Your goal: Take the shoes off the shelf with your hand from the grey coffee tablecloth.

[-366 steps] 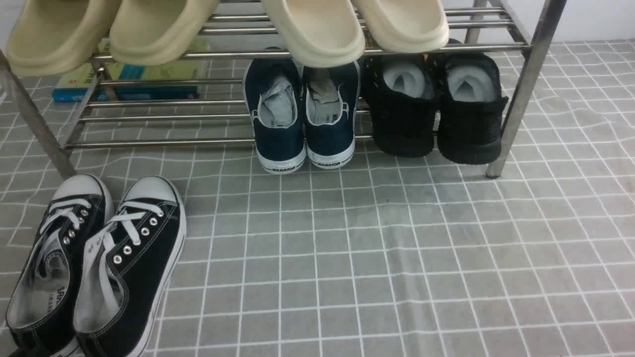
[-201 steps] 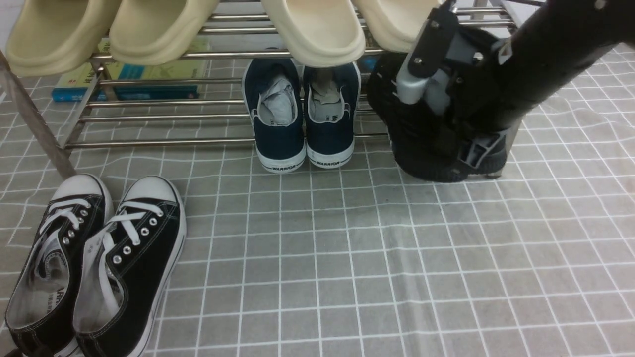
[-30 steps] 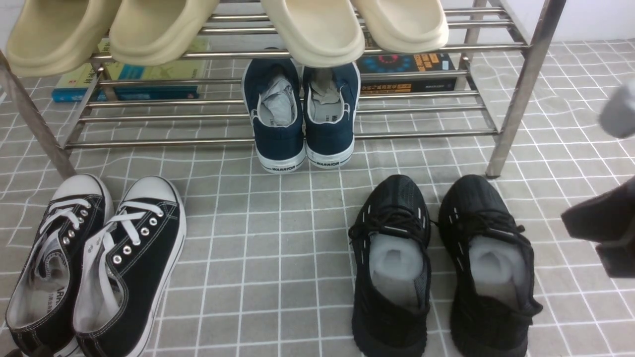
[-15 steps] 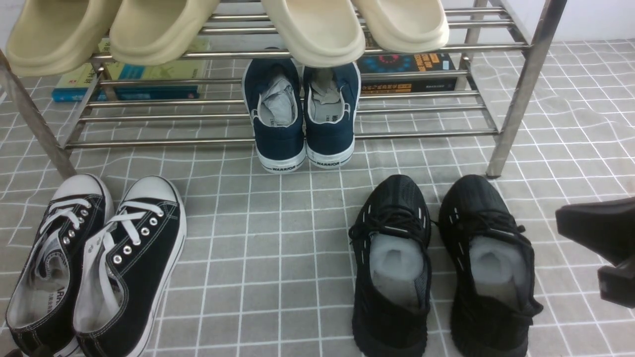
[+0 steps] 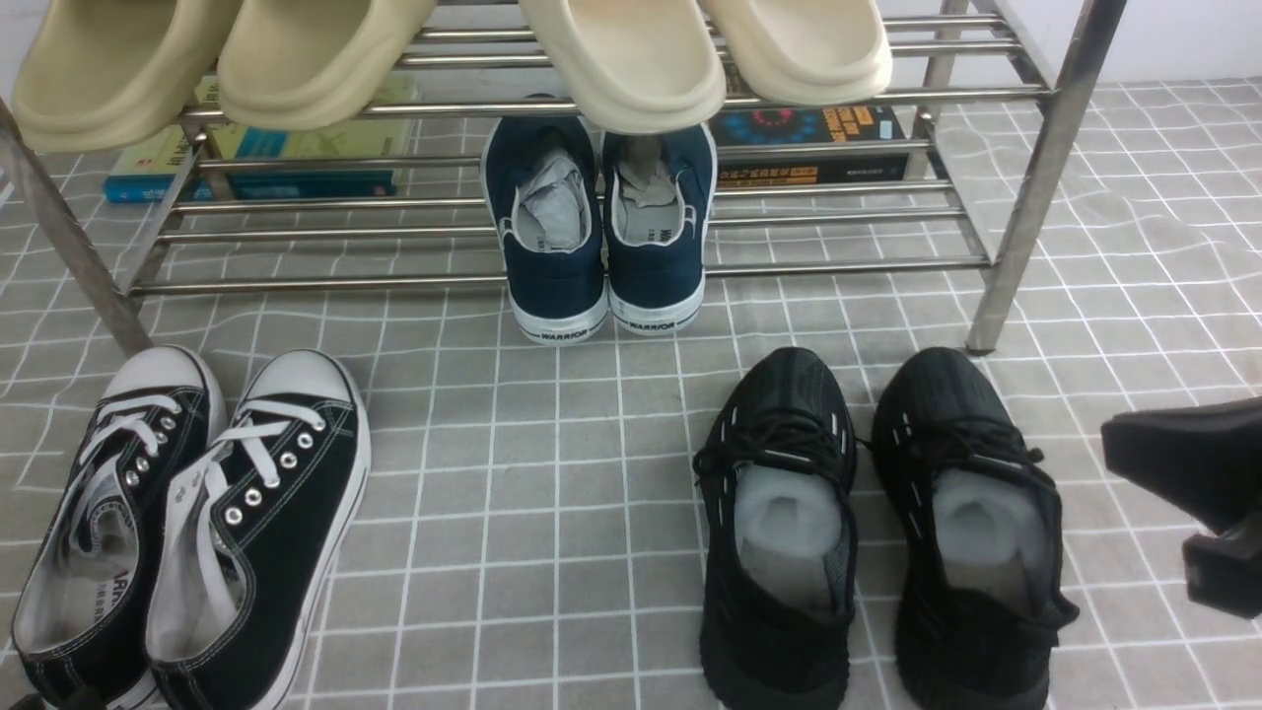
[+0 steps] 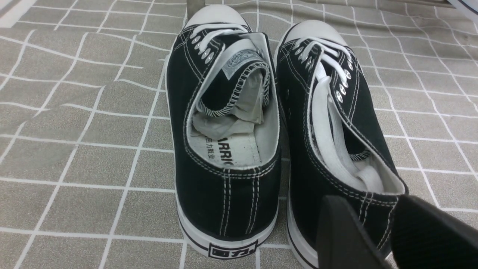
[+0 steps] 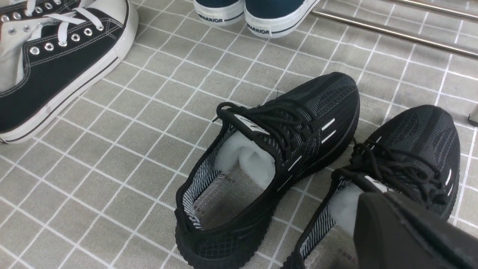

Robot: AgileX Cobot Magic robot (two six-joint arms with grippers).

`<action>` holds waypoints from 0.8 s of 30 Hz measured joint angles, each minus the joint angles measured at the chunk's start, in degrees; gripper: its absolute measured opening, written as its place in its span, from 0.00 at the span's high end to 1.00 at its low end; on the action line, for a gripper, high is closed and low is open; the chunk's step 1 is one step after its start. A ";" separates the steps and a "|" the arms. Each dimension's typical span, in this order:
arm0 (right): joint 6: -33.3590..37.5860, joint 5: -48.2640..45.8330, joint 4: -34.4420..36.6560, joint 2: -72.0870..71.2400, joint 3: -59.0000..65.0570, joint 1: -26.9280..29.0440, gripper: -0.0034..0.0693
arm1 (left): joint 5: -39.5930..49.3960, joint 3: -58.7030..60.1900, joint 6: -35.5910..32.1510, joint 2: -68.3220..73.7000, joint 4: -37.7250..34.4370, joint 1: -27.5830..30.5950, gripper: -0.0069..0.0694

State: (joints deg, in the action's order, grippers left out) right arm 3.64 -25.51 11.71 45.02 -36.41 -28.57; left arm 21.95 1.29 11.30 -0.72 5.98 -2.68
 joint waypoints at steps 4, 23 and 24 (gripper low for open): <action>0.00 6.85 -1.40 -4.18 6.67 0.98 0.96 | 0.00 0.00 0.00 0.00 0.00 0.00 0.59; -4.04 6.65 -8.58 -44.40 37.82 26.63 0.95 | 0.00 0.00 0.00 0.00 0.00 0.00 0.59; -4.45 6.10 -9.03 -45.10 37.82 26.98 0.95 | 0.00 0.00 0.00 0.00 0.00 0.00 0.59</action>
State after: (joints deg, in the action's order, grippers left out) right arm -0.80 -19.41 2.69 -0.08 1.40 -1.59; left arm 21.95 1.29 11.30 -0.72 5.98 -2.68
